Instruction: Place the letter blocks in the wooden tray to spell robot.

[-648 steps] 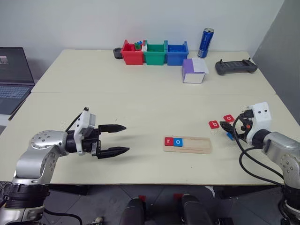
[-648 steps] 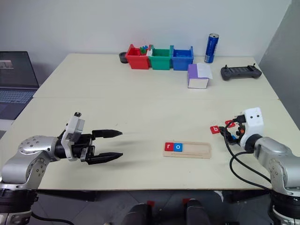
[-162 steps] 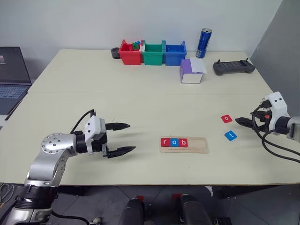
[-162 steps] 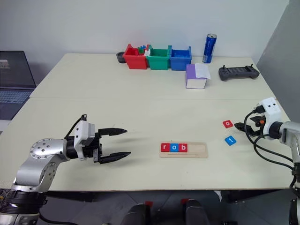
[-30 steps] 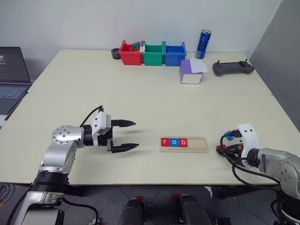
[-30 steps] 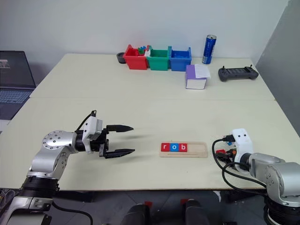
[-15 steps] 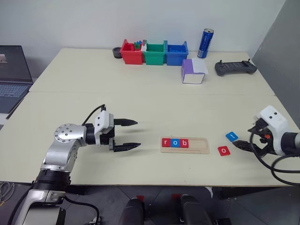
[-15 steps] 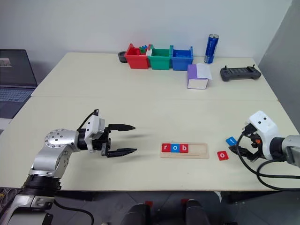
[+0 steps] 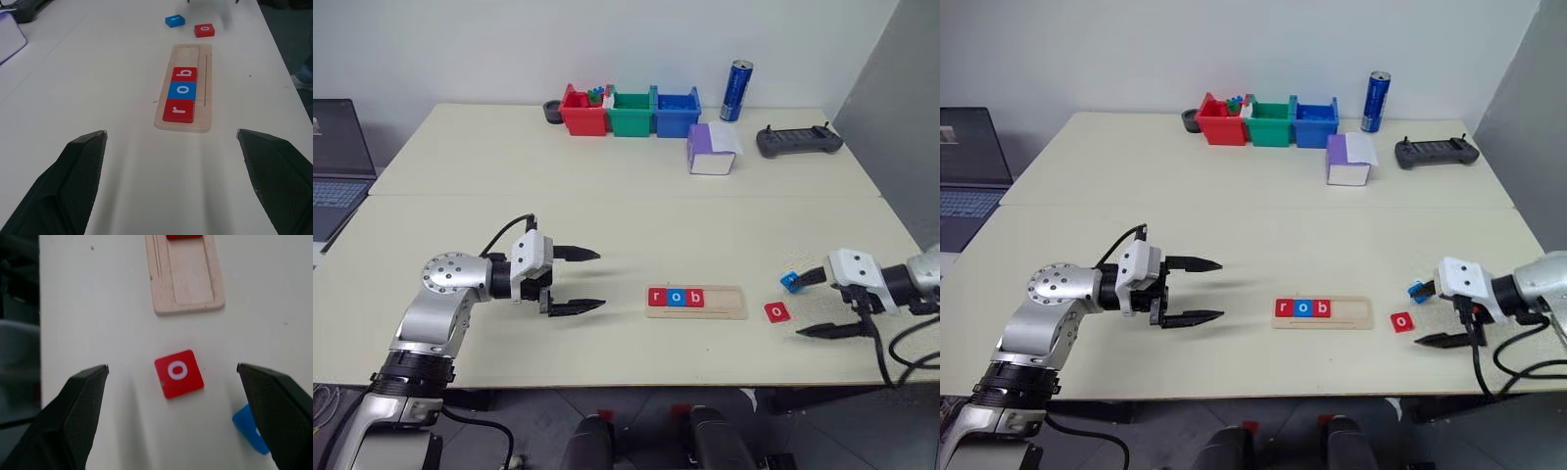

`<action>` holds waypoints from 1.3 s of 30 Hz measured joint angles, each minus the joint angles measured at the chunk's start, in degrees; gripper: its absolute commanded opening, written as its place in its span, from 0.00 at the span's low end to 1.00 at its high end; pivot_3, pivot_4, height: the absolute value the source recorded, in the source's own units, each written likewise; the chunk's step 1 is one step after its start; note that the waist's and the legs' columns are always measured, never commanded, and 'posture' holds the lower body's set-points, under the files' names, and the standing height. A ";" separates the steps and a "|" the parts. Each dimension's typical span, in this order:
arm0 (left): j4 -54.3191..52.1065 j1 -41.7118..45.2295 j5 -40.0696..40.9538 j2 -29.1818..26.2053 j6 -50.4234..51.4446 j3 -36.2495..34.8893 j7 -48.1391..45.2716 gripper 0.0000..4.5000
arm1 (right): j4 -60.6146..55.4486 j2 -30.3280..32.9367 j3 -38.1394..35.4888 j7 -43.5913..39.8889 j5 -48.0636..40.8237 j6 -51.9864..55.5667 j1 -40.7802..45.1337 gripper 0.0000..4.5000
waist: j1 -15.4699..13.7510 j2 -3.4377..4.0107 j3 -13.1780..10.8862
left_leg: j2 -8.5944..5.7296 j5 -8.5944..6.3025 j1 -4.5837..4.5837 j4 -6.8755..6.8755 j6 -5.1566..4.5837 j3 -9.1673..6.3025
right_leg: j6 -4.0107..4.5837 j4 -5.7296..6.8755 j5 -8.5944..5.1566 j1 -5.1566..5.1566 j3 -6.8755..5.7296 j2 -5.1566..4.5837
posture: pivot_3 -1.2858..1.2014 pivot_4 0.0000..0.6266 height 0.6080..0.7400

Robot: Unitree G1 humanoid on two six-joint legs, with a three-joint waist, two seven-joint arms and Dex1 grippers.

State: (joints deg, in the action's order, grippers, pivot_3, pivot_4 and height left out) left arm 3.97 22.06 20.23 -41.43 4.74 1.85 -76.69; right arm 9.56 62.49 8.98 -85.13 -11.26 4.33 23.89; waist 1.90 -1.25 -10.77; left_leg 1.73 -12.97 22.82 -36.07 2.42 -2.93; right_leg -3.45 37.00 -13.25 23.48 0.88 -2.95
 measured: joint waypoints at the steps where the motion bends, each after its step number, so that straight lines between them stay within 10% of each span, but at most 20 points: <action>1: -0.57 -0.32 -0.03 -0.10 0.14 0.03 0.09 1.00 | 1.67 -0.19 0.93 -0.71 1.03 -1.47 0.81 0.99 | -0.04 0.00 0.00 | 0.00 0.00 0.00 0.02 0.00 0.00 | 0.01 0.00 0.00 0.01 0.00 0.00 | 0.52 0.24 1.00; 33: -0.20 -5.86 -0.24 -1.30 -4.48 -0.09 0.93 1.00 | 14.38 -5.04 7.16 -2.22 7.37 -11.21 6.74 0.99 | -0.10 0.05 -0.02 | 0.00 0.00 -0.04 0.00 0.00 0.00 | 0.07 0.12 -0.02 0.00 0.00 0.00 | 0.52 0.24 1.00; 39: -1.78 -5.84 -0.03 -1.74 -2.81 -0.11 1.29 1.00 | 15.07 -7.05 7.53 -1.54 9.26 -11.40 7.51 0.62 | -0.09 0.06 -0.02 | 0.00 0.00 -0.09 0.00 0.00 -0.01 | 0.07 0.12 -0.02 -0.05 0.00 0.00 | 0.52 0.24 1.00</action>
State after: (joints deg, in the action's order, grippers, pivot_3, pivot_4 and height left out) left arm 2.19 16.22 20.19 -43.17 1.93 1.74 -75.40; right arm 24.63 55.43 16.51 -86.67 -2.00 -7.07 31.39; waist 1.81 -1.20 -10.79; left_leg 1.73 -12.97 22.73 -36.07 2.42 -2.94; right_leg -3.38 37.12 -13.27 23.44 0.88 -2.94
